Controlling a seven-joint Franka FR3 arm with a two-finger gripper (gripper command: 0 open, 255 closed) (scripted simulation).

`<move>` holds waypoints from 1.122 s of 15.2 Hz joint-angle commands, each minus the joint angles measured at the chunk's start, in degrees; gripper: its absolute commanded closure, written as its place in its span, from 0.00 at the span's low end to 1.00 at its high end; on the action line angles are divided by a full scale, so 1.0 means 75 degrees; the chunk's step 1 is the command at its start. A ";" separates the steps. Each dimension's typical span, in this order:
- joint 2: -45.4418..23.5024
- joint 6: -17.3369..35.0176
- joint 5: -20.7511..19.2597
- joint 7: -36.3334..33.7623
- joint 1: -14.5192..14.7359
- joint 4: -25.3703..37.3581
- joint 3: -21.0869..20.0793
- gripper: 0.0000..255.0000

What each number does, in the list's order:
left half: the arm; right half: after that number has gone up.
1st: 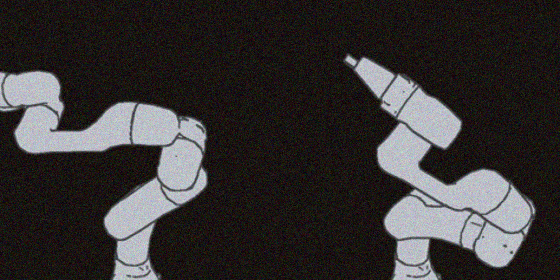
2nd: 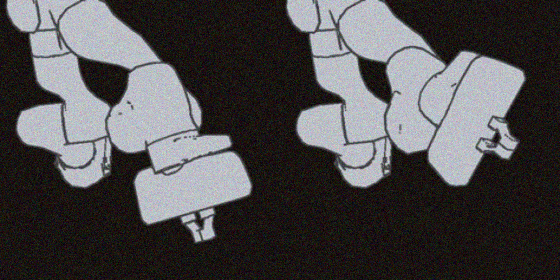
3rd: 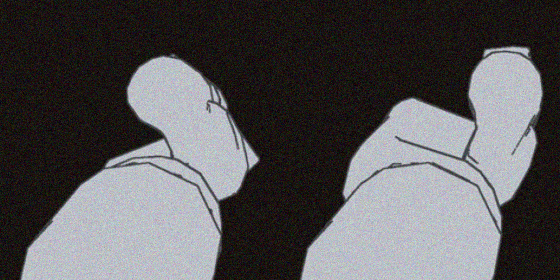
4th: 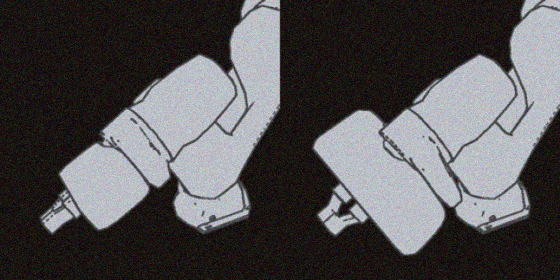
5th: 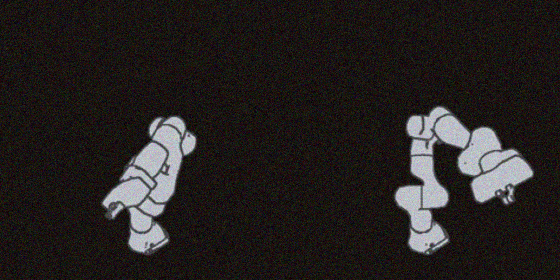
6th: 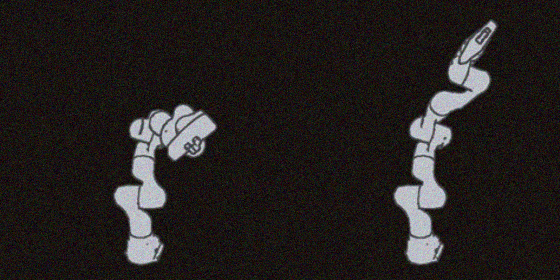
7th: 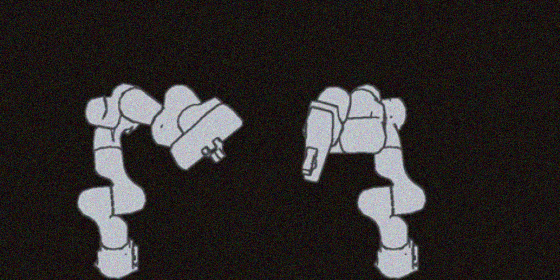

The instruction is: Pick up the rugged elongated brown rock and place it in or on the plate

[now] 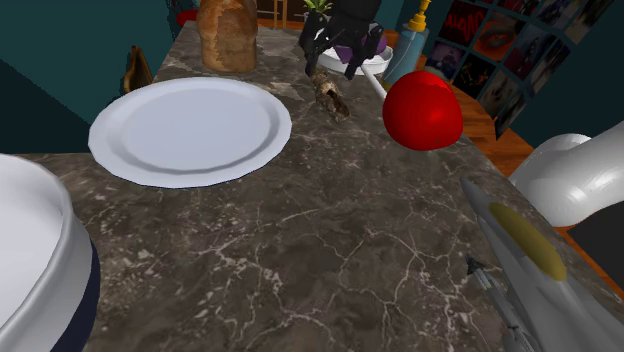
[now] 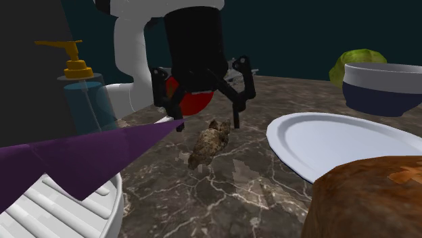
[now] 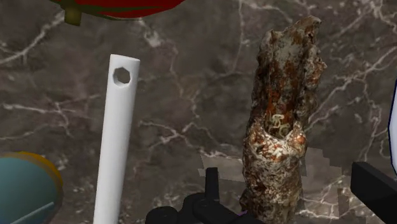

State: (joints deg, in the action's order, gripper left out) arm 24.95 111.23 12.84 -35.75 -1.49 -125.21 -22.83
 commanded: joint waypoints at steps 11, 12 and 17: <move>-0.0157 0.0490 0.0007 -0.0031 0.0003 -0.0324 -0.0110 0.00; -0.0157 0.0490 0.0007 -0.0031 0.0003 -0.0324 -0.0110 1.00; -0.0158 0.0489 0.0007 -0.0031 0.0003 -0.0323 -0.0110 1.00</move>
State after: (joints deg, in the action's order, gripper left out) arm 23.77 114.90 12.89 -35.98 -1.47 -127.64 -23.66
